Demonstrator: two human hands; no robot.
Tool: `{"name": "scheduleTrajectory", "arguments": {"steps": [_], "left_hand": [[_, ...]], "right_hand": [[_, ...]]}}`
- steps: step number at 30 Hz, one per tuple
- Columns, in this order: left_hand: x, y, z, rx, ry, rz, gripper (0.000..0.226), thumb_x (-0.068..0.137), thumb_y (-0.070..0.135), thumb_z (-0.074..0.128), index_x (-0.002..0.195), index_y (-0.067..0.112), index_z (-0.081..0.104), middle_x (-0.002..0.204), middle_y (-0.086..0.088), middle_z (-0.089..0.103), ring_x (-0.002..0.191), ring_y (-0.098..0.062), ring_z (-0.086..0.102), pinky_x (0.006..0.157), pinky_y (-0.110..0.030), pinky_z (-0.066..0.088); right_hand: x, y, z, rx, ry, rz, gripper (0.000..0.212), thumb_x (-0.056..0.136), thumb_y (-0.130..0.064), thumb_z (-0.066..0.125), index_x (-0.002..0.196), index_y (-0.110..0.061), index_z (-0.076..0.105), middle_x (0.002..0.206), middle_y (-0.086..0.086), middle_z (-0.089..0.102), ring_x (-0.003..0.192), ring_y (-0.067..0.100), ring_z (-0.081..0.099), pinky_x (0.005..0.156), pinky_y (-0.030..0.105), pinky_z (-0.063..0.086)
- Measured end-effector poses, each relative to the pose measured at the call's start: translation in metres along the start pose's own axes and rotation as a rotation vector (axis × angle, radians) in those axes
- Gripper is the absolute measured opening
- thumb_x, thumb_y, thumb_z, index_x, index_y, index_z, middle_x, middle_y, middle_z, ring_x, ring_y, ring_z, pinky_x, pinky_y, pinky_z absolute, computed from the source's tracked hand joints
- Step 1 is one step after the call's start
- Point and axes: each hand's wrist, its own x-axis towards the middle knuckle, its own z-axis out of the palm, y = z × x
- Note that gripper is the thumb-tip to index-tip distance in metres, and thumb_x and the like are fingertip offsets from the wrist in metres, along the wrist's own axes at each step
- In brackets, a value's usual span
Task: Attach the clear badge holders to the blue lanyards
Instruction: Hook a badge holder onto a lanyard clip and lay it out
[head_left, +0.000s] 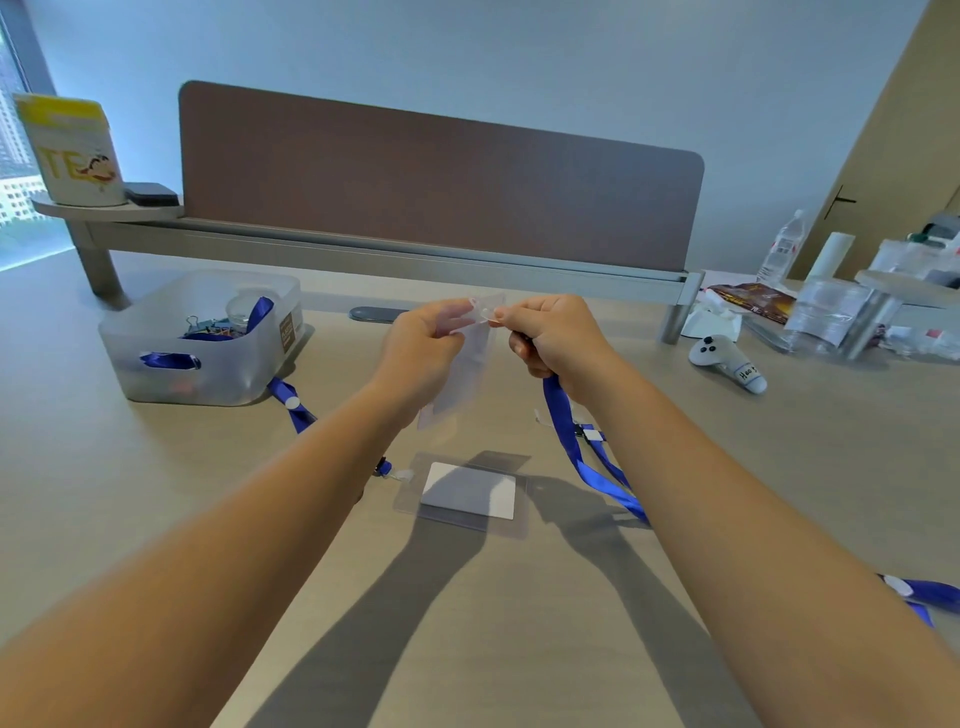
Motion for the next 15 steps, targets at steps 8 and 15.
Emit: {"name": "scheduleTrajectory", "arguments": {"steps": [8,15], "left_hand": [[0.000,-0.007,-0.002,0.074,-0.123,0.103,0.048,0.095,0.006,0.039,0.140,0.020,0.033,0.140,-0.010,0.048,0.128,-0.028,0.044,0.108,-0.046,0.037],[0.002,-0.018,-0.013,0.591,-0.093,0.374,0.053,0.094,0.000,0.035,0.142,0.021,0.028,0.140,-0.011,0.045,0.126,-0.027,0.043,0.104,-0.026,0.037]], "right_hand": [[-0.005,0.003,0.004,0.213,-0.103,0.049,0.023,0.094,-0.012,0.047,0.073,-0.012,0.057,0.060,0.002,0.055,0.032,0.002,0.045,0.037,0.011,0.040],[-0.006,-0.001,0.006,0.359,-0.135,0.172,0.024,0.095,-0.022,0.042,0.093,-0.004,0.057,0.069,0.004,0.060,0.051,0.009,0.046,0.045,0.015,0.042]]}}
